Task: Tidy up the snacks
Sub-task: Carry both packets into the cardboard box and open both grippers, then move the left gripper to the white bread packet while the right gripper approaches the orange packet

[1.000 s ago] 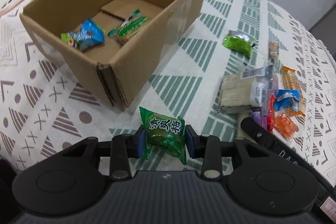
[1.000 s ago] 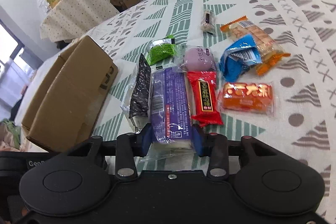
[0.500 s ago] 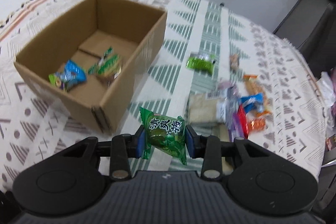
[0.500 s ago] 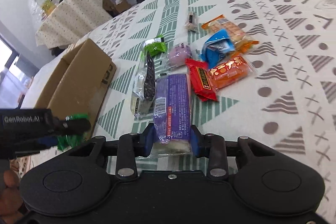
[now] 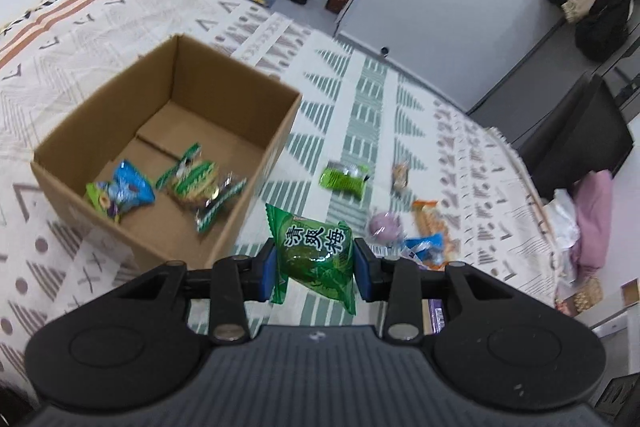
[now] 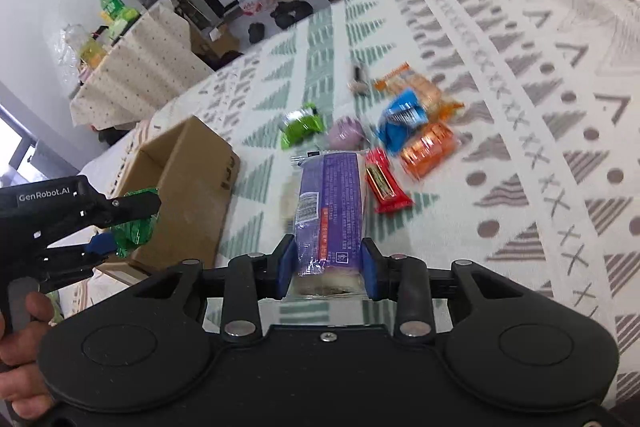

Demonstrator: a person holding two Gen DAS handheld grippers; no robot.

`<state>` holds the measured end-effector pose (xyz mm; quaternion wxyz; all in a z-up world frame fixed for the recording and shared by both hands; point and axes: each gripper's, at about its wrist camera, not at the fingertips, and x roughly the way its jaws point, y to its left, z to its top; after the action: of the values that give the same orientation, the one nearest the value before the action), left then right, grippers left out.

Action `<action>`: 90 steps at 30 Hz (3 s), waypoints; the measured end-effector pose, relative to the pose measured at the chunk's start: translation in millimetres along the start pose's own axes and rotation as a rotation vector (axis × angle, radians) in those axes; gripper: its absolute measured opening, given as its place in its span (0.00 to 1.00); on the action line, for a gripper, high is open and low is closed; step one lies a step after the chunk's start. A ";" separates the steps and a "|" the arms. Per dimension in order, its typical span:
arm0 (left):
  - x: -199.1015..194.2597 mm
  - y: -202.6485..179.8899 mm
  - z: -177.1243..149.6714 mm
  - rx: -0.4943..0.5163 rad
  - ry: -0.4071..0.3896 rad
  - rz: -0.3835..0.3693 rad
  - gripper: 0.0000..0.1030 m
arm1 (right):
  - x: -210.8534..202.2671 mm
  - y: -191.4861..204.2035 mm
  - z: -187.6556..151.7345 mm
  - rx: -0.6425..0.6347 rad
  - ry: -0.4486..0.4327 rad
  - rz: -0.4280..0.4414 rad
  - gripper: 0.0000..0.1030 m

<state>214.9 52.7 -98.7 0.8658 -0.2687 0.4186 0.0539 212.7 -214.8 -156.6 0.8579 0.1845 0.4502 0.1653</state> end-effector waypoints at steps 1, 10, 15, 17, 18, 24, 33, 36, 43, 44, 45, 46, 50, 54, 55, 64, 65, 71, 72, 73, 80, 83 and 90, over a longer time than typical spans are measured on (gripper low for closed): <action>-2.5 2.6 2.5 -0.006 -0.007 -0.004 0.37 | -1.4 3.6 1.6 -0.006 -0.009 0.001 0.33; -24.3 24.8 33.8 -0.070 -0.041 -0.043 0.37 | -6.7 46.4 12.4 -0.038 -0.073 0.033 0.33; -32.4 37.2 55.8 -0.071 -0.075 -0.041 0.37 | -0.6 76.3 19.1 -0.071 -0.091 0.074 0.33; -33.5 42.1 62.7 -0.065 -0.085 -0.030 0.37 | 2.3 86.3 21.8 -0.081 -0.096 0.089 0.33; -34.0 44.6 66.4 -0.062 -0.090 -0.024 0.37 | 4.4 91.9 23.0 -0.087 -0.097 0.096 0.33; -31.0 65.5 86.1 -0.086 -0.096 -0.007 0.37 | 21.9 123.8 28.1 -0.125 -0.085 0.132 0.33; -11.7 97.5 87.5 -0.167 -0.069 0.055 0.39 | 52.3 154.8 25.2 -0.142 -0.049 0.155 0.33; -7.0 103.0 85.7 -0.173 -0.060 0.104 0.45 | 60.2 160.7 22.5 -0.140 -0.037 0.160 0.33; -4.9 113.0 82.3 -0.198 -0.065 0.139 0.68 | 75.0 169.4 15.7 -0.122 -0.006 0.171 0.36; -4.0 112.2 82.2 -0.196 -0.064 0.143 0.70 | 76.9 171.5 14.1 -0.133 0.009 0.178 0.39; -4.0 111.5 81.7 -0.193 -0.063 0.147 0.73 | 78.0 172.8 12.9 -0.140 0.023 0.176 0.44; -4.5 110.3 80.4 -0.190 -0.064 0.151 0.74 | 78.1 173.6 11.9 -0.146 0.032 0.175 0.47; -4.2 104.9 77.2 -0.181 -0.061 0.144 0.79 | 67.4 168.9 9.8 -0.155 0.013 0.156 0.54; -3.9 95.2 73.2 -0.152 -0.053 0.147 0.83 | 54.9 152.8 12.6 -0.135 -0.003 0.126 0.60; -3.6 92.5 72.2 -0.145 -0.050 0.146 0.83 | 51.5 147.5 13.2 -0.134 -0.008 0.116 0.61; -6.6 65.3 59.7 -0.079 -0.051 0.134 0.87 | 26.8 104.2 11.7 -0.115 -0.032 0.038 0.70; -7.3 61.1 58.2 -0.068 -0.056 0.132 0.89 | 23.2 99.7 11.0 -0.117 -0.037 0.029 0.72; -8.5 28.5 42.9 0.017 -0.048 0.106 0.94 | 5.7 72.2 10.5 -0.100 -0.066 -0.004 0.81; -7.8 22.7 39.7 0.033 -0.042 0.103 0.94 | 2.4 66.5 10.5 -0.094 -0.073 -0.011 0.83; -6.8 16.9 36.2 0.048 -0.037 0.098 0.95 | 0.4 62.0 11.0 -0.090 -0.077 -0.016 0.83; 1.8 -9.7 14.0 0.103 0.003 0.065 0.95 | -15.7 24.2 12.2 -0.049 -0.103 -0.048 0.86; 5.4 -17.4 5.9 0.101 0.024 0.037 0.95 | -20.5 9.3 12.4 -0.034 -0.113 -0.060 0.86; 17.2 -41.4 -6.3 0.122 0.050 0.044 0.98 | -24.3 -26.0 15.0 0.007 -0.123 -0.070 0.88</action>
<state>234.8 12.0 -97.4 0.8685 -0.2073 0.4485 0.0407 215.2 -251.1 -143.5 0.8885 0.1816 0.4034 0.1219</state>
